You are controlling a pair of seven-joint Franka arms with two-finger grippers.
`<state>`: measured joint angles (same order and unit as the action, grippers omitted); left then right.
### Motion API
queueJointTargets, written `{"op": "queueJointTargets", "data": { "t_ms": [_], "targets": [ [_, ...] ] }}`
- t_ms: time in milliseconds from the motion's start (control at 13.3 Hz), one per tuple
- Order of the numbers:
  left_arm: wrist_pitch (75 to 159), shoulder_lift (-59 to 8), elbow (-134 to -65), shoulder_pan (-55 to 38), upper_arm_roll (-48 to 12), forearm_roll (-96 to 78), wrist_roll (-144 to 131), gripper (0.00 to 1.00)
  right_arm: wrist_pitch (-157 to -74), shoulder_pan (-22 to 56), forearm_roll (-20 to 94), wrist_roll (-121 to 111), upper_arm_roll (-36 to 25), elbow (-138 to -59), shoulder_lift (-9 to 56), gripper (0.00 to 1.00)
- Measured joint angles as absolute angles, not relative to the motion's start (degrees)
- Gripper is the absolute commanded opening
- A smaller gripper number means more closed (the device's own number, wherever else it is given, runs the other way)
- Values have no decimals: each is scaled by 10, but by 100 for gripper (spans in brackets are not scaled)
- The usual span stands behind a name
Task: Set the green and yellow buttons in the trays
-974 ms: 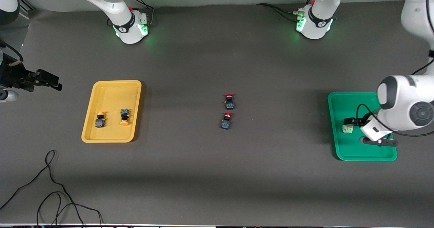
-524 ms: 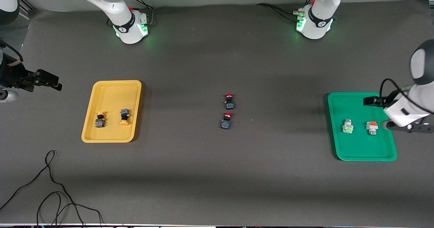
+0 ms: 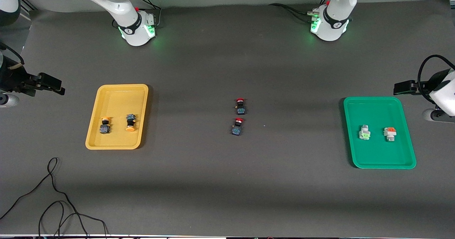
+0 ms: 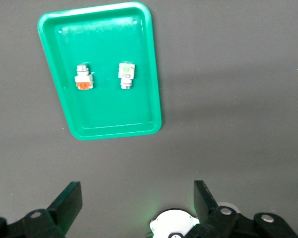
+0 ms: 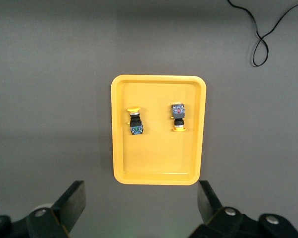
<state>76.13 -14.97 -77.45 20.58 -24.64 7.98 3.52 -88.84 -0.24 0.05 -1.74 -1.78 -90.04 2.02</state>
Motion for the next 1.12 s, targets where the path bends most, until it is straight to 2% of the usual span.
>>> {"op": "queueJointTargets", "data": {
  "t_ms": [899, 1049, 1124],
  "targets": [
    [753, -145, -760, 184, -251, 46, 22, 100, -888, -2, 0, -17, -18, -900, 20, 100],
    [750, -136, -761, 156, -230, 46, 20, 100, -888, -2, 0, -17, -18, -900, 20, 100],
    [749, -132, -761, 130, -200, 46, 20, 100, -888, -2, 0, -17, -18, -900, 20, 100]
  ]
}}
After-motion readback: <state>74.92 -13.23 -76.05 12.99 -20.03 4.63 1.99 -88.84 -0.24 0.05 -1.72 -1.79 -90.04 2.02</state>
